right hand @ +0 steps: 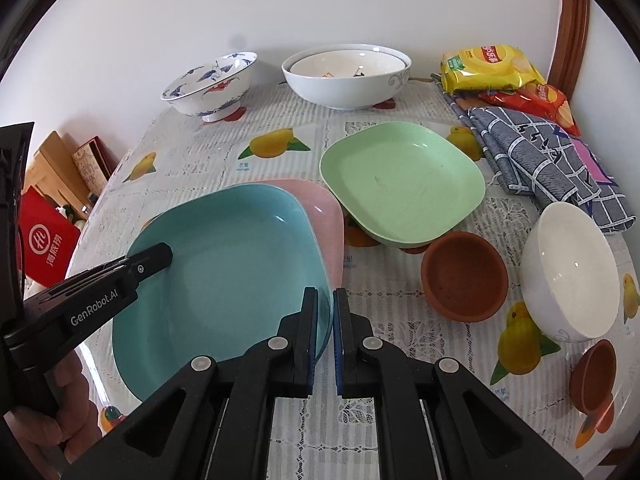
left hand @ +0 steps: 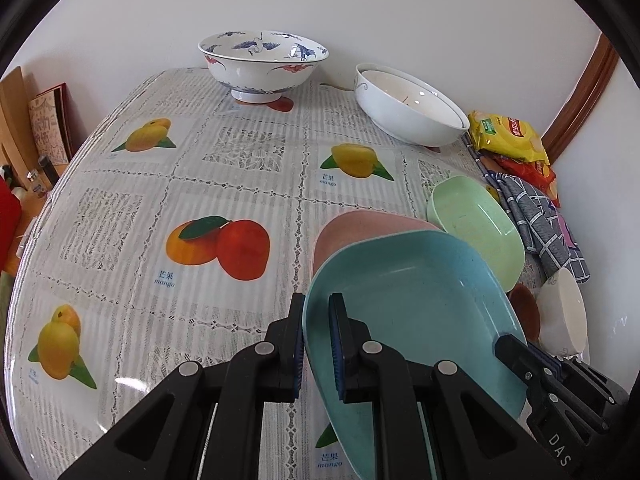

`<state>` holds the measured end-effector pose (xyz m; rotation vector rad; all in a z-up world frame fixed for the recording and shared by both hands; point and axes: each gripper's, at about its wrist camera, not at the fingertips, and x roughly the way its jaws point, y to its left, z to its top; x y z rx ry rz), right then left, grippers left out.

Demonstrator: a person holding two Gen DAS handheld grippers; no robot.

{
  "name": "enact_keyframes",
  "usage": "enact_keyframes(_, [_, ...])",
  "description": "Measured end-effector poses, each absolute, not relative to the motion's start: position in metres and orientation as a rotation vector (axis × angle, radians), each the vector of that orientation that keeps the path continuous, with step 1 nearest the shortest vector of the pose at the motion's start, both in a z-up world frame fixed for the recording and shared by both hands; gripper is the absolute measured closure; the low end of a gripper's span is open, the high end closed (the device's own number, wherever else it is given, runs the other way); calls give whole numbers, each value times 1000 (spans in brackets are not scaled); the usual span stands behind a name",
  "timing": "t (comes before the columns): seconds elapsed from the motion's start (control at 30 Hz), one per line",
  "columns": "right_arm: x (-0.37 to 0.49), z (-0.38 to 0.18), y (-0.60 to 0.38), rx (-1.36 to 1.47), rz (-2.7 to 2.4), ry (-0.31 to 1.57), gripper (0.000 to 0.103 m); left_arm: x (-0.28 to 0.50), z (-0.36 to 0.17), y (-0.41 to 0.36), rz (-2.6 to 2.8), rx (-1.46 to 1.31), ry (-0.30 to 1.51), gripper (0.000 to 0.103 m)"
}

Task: Organize plates and bowls

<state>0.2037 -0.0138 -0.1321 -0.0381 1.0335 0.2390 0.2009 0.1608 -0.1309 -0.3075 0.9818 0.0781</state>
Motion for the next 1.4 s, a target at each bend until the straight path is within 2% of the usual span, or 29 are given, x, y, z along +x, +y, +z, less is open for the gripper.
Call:
enact_keyframes(0.77, [234, -152, -9, -91, 232, 1063, 91, 247, -142, 159, 68, -289, 971, 91])
enact_keyframes(1.4, [232, -168, 0, -142, 259, 1113, 86, 250, -147, 164, 83, -306, 986, 91])
